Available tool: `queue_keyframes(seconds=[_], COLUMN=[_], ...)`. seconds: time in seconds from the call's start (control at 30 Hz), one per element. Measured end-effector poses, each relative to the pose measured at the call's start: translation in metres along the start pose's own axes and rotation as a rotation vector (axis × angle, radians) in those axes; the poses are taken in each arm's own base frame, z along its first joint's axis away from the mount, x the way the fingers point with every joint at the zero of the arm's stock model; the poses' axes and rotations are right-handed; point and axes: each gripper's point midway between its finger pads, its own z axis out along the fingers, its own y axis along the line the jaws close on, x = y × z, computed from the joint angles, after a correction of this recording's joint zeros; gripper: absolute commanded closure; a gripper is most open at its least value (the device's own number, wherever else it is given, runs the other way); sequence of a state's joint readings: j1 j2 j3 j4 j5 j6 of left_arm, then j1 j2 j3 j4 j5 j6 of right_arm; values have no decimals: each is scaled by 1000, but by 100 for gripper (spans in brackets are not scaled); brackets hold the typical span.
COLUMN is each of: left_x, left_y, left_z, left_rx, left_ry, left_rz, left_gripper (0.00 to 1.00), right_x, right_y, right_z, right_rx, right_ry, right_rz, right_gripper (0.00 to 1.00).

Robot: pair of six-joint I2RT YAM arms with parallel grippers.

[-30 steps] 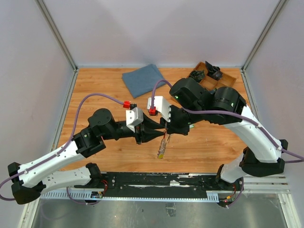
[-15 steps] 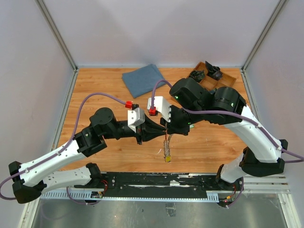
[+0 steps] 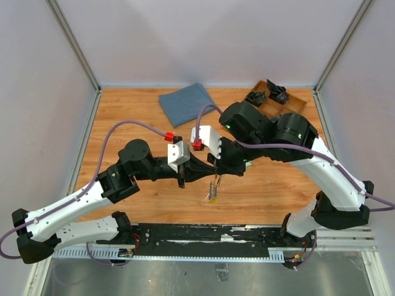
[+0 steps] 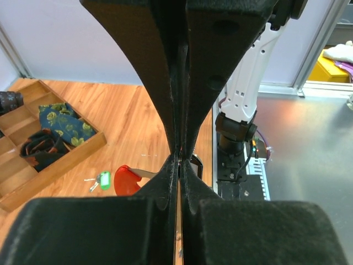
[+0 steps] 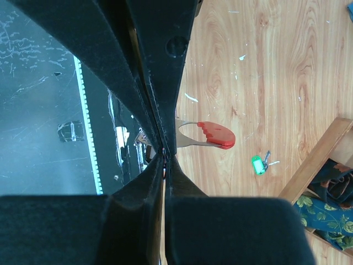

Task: Put the keys on the keyring

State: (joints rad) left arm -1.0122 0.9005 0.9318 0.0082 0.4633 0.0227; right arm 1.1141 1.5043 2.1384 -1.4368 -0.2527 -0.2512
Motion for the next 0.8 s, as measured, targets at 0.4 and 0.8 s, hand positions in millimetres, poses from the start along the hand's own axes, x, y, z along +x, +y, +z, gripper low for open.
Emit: queue_keyframes(seconds=[0.4, 0.8], left_x=[-1, 1], left_y=[16, 44], left_z=[-4, -22], left_rx=[-104, -318], left_ry=[-1, -49], left_rz=[-18, -90], left_gripper=[99, 99], right_x=[-11, -12], right_y=[-13, -43], right_z=[-9, -31], right_rx=[110, 387], right_ry=[-114, -443], right_rz=[22, 215], right_gripper=[69, 62])
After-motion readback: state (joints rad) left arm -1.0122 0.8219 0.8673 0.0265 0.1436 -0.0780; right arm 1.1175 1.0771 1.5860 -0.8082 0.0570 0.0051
